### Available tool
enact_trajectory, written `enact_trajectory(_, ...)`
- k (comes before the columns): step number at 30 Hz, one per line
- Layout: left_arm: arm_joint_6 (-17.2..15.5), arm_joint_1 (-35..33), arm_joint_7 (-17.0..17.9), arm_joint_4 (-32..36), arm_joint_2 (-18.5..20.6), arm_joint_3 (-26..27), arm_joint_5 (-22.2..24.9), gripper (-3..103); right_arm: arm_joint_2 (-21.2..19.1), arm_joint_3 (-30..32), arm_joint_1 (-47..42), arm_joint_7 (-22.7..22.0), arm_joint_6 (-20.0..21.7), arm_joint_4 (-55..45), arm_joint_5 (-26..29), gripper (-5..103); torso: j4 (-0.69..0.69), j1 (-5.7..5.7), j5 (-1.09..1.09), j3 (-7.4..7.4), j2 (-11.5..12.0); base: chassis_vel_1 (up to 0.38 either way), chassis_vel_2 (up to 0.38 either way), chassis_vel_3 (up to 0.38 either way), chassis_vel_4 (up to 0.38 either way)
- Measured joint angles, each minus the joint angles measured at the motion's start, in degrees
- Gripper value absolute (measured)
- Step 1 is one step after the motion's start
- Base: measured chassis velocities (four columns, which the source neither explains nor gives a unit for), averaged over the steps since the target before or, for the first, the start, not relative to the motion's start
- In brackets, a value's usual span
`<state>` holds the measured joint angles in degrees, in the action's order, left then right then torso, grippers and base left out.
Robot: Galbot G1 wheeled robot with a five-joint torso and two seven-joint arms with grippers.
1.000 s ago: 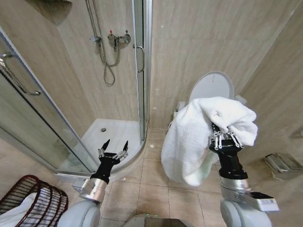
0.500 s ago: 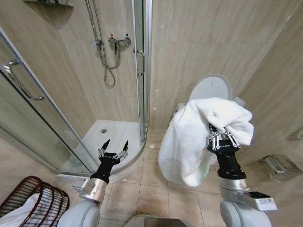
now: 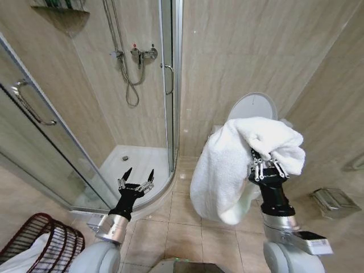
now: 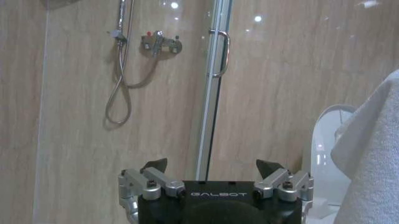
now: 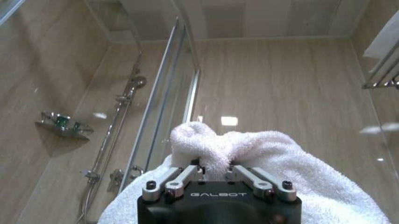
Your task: Discard the used towel into the hamper.
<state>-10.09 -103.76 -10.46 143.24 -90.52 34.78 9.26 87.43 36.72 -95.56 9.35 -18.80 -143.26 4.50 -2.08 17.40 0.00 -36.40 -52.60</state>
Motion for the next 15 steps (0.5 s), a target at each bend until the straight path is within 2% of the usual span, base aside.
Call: enact_trajectory(15, 0.0, 0.0, 0.0, 0.0, 0.0, 0.0, 0.0, 97, -0.1, -0.1, 0.7, -0.1, -0.2, 0.0, 1.4, 14, 0.0, 1.7, 0.0, -2.2, -3.9, 0.0, 0.0, 0.0, 0.0)
